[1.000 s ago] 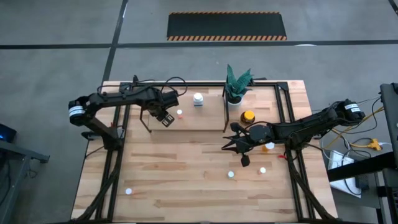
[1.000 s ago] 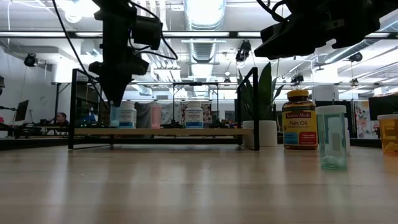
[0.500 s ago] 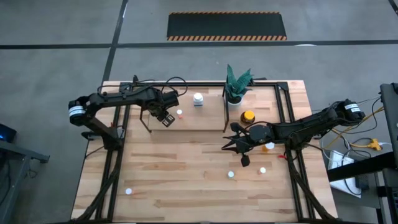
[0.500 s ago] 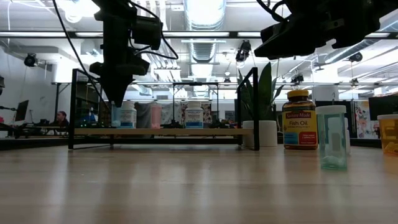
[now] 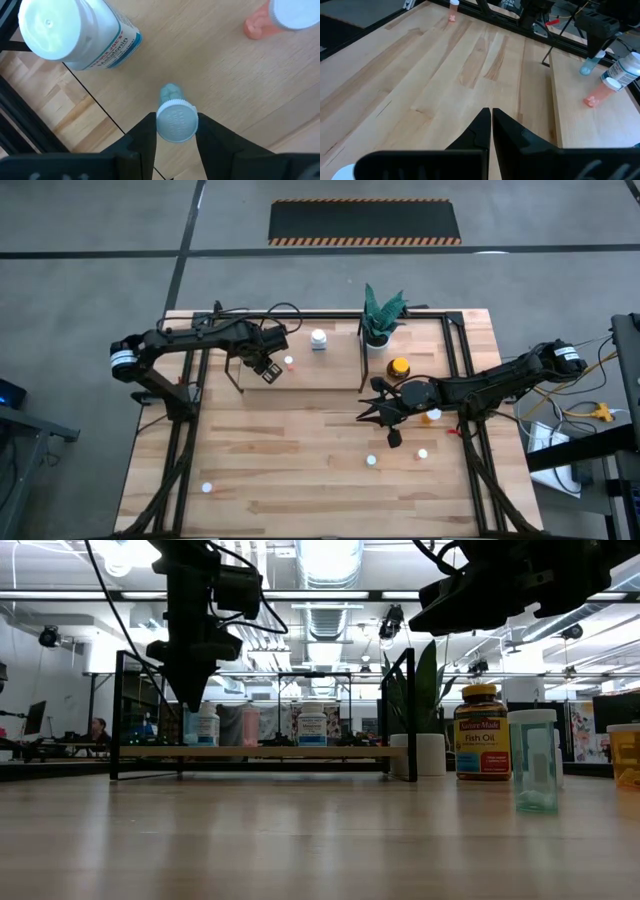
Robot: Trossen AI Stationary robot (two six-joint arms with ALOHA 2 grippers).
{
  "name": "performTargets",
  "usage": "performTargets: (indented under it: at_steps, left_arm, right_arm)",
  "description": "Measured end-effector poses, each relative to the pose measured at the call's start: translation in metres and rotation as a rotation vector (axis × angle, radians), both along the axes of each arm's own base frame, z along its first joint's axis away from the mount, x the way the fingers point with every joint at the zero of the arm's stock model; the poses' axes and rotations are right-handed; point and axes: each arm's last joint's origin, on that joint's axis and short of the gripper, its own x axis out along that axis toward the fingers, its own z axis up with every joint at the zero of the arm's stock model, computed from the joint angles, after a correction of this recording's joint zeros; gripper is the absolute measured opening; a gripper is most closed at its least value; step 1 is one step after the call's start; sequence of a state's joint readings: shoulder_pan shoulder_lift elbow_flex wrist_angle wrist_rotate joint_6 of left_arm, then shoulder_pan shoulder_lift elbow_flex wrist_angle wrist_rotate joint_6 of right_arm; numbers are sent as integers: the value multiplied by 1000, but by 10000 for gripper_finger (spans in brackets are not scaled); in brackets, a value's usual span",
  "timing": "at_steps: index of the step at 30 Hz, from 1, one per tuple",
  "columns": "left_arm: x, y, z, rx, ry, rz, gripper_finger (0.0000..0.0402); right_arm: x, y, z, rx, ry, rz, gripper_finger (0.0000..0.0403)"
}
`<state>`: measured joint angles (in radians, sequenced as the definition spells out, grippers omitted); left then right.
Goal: Pick and place medicine bottles onto shelf by color
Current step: Put the left blue medicine bottle on the shelf
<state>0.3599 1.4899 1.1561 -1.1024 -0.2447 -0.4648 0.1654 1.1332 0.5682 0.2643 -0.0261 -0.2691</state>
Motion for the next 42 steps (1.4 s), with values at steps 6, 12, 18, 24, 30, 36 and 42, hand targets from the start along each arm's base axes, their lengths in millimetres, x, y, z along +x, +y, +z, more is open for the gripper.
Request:
performTargets:
  at_steps: [6, 12, 18, 24, 30, 36, 42]
  left_arm:
    - [0, 0, 0, 2, 2, 0, 105]
    - [0, 1, 0, 18, 5, 2, 105]
    - [0, 1, 0, 18, 5, 2, 105]
    - [0, 1, 0, 19, 5, -6, 134]
    - [1, 1, 0, 22, -3, -4, 163]
    - [-1, 0, 6, 14, 24, -19, 169]
    - [1, 1, 25, 19, 12, -29, 169]
  right_arm:
    - [0, 0, 0, 0, 0, 0, 9]
    - [0, 0, 0, 0, 0, 0, 9]
    - [0, 0, 0, 0, 0, 0, 9]
    - [0, 0, 0, 0, 0, 0, 9]
    - [0, 0, 0, 0, 0, 0, 9]
    - [0, 0, 0, 0, 0, 0, 9]
    - [0, 0, 0, 0, 0, 0, 9]
